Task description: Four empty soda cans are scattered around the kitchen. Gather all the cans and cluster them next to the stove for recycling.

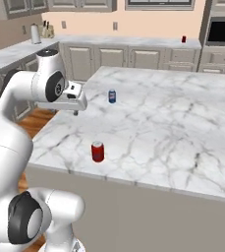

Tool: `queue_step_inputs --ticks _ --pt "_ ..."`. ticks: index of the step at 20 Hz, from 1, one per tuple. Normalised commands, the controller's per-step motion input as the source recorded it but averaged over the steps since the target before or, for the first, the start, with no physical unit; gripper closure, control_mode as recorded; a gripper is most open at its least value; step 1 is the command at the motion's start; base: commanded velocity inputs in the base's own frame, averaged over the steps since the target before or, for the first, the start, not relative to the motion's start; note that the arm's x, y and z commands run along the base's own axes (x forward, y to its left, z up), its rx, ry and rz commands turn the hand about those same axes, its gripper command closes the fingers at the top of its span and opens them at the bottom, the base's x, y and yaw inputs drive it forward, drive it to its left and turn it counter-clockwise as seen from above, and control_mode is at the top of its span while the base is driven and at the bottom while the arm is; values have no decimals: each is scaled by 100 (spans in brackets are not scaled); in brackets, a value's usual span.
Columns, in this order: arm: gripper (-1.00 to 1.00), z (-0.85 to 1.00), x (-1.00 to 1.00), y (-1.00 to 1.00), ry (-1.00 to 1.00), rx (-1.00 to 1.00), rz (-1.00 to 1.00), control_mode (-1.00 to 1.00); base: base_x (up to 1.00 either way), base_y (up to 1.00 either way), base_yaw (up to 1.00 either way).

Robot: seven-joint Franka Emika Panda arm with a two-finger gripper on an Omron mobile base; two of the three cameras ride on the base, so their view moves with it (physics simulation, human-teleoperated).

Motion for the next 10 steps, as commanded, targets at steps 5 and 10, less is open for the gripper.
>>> queue_step_inputs --ticks 5,10 --pt "-100 0 0 0 0 0 0 100 -29 12 -7" --pt "-100 0 0 0 0 0 0 100 -59 0 -5"
